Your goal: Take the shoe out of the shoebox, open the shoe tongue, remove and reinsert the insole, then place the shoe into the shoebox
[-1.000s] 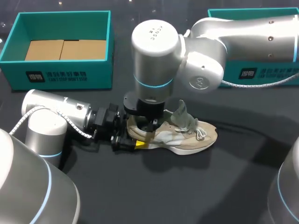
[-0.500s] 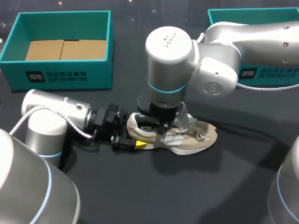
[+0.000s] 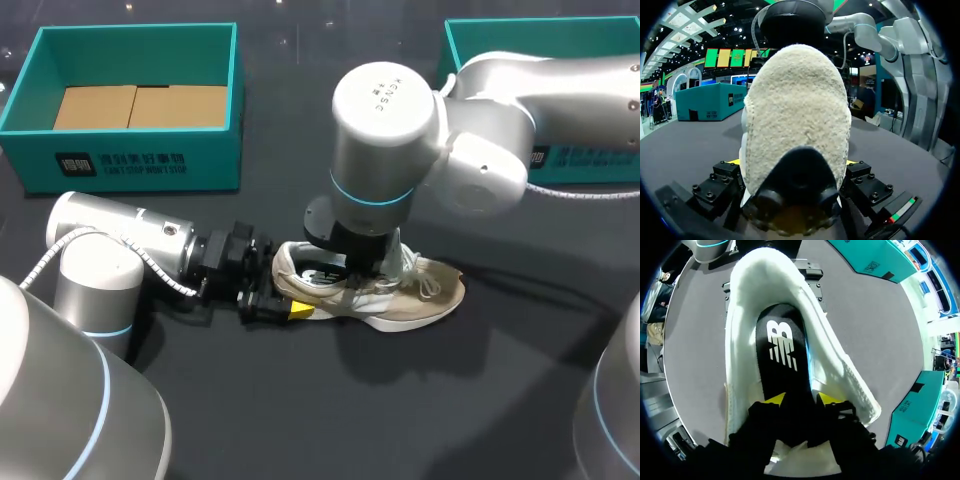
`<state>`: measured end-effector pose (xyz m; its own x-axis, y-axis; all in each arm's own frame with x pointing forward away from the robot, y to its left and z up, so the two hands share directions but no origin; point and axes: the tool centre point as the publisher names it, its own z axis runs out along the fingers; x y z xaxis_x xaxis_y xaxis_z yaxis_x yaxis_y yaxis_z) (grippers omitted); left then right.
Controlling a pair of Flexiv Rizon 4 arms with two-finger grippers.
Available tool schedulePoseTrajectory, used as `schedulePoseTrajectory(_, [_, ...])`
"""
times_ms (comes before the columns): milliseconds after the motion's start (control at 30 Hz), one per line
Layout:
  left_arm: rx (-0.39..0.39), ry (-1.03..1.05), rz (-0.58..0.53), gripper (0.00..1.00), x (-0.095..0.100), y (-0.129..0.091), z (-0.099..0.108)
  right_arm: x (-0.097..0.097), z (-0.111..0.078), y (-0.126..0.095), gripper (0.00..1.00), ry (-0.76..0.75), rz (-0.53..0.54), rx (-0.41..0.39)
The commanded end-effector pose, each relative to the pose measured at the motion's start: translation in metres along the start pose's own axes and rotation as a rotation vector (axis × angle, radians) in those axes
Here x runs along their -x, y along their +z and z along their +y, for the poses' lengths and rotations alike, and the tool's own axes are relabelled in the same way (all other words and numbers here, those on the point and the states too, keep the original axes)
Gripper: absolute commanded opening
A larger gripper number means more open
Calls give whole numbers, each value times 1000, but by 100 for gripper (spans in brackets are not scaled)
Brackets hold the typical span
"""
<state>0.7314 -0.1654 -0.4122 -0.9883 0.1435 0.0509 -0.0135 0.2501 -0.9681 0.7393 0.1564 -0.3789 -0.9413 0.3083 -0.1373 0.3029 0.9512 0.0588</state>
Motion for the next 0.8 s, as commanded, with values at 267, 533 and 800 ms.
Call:
schedulePoseTrajectory(267, [1, 0, -2, 0, -1, 1, 2, 2, 7, 29, 47, -37, 94, -16])
schedulePoseTrajectory(533, [1, 0, -2, 0, -1, 1, 2, -11, 4, 47, 32, -37, 183, -37])
schedulePoseTrajectory(800, [1, 0, -2, 0, -1, 1, 2, -30, -10, 48, 0, -18, 220, -28])
